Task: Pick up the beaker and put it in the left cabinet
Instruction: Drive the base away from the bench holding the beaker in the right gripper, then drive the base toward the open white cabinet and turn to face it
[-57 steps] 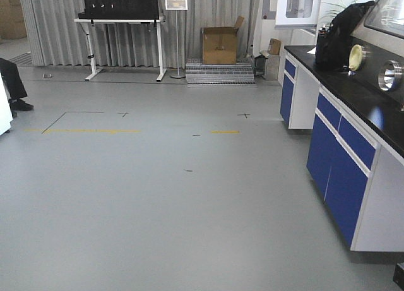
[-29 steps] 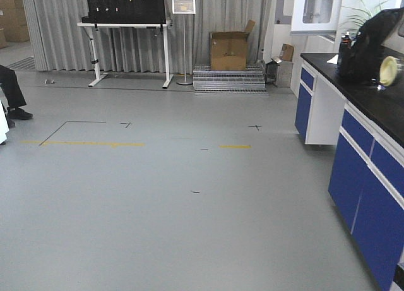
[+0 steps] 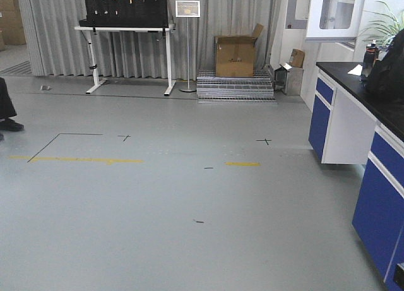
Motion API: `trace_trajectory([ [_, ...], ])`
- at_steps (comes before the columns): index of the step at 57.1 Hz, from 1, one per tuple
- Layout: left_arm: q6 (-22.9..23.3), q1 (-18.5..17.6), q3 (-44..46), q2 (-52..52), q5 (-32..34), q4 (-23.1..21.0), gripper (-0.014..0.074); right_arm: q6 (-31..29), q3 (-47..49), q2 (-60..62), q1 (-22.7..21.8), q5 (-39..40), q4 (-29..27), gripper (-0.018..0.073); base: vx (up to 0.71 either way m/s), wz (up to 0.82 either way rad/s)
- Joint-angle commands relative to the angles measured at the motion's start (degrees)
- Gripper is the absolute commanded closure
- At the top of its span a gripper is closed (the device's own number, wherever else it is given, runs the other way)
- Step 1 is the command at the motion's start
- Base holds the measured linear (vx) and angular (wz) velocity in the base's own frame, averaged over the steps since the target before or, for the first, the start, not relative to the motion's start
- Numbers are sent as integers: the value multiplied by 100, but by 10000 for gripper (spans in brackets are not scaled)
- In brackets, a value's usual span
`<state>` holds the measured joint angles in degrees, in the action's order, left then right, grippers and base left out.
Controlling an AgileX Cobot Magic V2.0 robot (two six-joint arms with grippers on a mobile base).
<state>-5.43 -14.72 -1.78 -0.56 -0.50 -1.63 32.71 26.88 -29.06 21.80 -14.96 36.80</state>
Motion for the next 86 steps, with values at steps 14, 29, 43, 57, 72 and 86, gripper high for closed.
trace_trajectory([
  [14,19,-22,-94,-103,481,-47,595,-1,166,-15,-13,380,119,564,63,-8],
  [29,19,-22,-94,-103,481,-47,595,-1,166,-15,-13,380,119,564,62,-5],
  [43,19,-22,-94,-103,481,-47,595,-1,166,-36,-13,380,119,564,62,4],
  [57,19,-22,-94,-103,481,-47,595,-1,166,-35,-13,379,119,564,63,7],
  [72,19,-22,-94,-103,481,-47,595,-1,166,-35,-13,379,119,564,64,4],
  [86,19,-22,-94,-103,481,-47,595,-1,166,-35,-13,379,119,564,64,0],
])
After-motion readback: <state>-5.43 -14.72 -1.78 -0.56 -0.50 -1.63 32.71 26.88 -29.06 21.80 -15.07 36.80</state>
